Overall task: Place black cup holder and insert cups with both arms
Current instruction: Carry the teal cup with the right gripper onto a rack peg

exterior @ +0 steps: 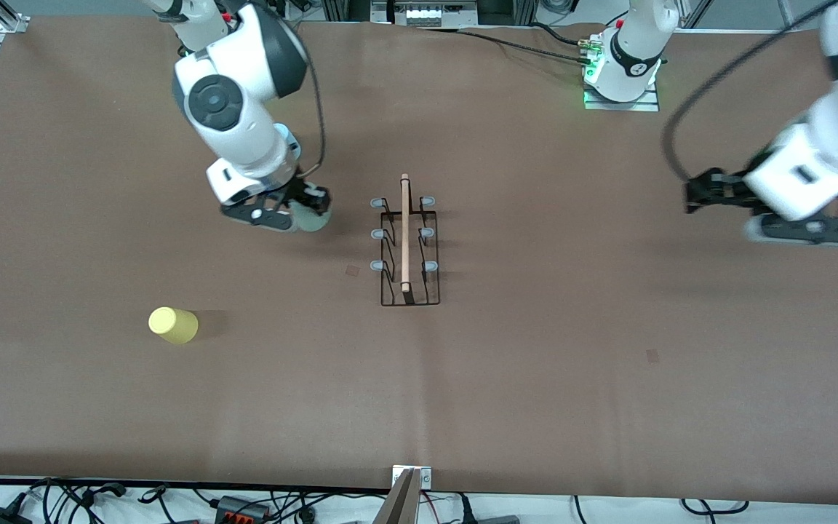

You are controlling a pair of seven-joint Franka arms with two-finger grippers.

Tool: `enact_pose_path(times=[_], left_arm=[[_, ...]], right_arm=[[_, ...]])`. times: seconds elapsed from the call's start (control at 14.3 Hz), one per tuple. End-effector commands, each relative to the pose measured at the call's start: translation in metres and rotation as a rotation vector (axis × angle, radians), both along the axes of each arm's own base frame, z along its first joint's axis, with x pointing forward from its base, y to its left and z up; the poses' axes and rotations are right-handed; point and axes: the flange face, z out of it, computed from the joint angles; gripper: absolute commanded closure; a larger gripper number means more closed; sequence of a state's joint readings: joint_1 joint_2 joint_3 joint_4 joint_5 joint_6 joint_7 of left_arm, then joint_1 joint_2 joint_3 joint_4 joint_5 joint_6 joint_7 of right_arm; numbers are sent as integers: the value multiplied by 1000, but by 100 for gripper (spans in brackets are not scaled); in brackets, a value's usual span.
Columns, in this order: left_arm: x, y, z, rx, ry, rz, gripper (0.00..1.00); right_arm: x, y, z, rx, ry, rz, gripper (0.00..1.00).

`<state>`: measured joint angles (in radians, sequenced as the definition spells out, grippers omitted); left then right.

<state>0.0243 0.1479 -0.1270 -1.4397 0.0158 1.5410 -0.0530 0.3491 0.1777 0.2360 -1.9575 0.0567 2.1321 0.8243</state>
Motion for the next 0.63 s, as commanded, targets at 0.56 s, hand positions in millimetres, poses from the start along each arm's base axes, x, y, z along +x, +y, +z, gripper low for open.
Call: enact_pose_path(times=[0.56], left_arm=[[-47, 26, 2, 1, -70, 18, 0]], right_arm=[[-33, 97, -16, 17, 43, -110, 85]])
